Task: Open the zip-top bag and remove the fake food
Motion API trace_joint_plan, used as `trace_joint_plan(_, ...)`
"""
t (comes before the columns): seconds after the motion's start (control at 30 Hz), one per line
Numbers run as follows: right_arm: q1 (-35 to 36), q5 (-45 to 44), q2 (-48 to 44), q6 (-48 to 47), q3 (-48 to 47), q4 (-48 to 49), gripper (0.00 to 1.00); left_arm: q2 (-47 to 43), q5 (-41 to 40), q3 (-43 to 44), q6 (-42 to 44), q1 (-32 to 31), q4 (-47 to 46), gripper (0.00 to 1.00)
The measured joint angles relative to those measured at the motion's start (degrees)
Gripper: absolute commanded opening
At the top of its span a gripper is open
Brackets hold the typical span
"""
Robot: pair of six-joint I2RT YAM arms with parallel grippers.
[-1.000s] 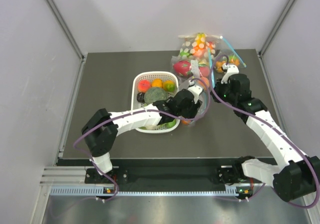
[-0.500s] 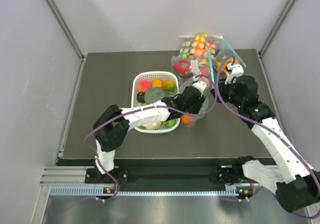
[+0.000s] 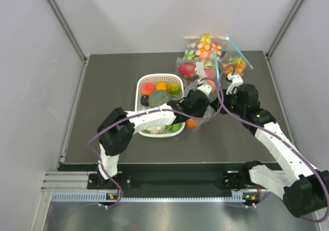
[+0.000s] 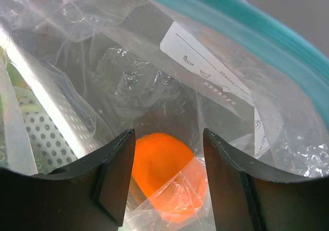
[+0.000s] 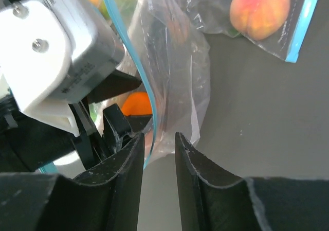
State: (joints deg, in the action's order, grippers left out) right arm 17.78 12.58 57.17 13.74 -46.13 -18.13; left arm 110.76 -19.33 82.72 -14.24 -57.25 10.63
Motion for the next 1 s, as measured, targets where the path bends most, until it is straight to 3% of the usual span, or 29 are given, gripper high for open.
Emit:
trace_joint_plan(0.23, 0.07, 2.23, 0.33, 1.14, 2.91, 1.97, 0.31, 0.00, -0.02, 0.00, -0.68, 0.11, 0.04, 0.61)
trace_joint_plan(0.43, 0.39, 3.26, 4.28, 1.73, 3.08, 3.82, 0.00, -0.02, 0.07, -0.15, -0.92, 0.15, 0.09, 0.65)
trace_joint_plan(0.7, 0.48, 0.11, 5.51, 1.29, 0.61, 3.08, 0.00, 0.04, -0.02, 0.39, -0.79, 1.60, 1.62, 0.68)
trace_joint_plan(1.0, 0.48, -3.08, 5.01, 0.55, -8.15, 2.73, 0.00, 0.20, 0.83, 9.07, 0.42, 4.98, 3.80, 0.69)
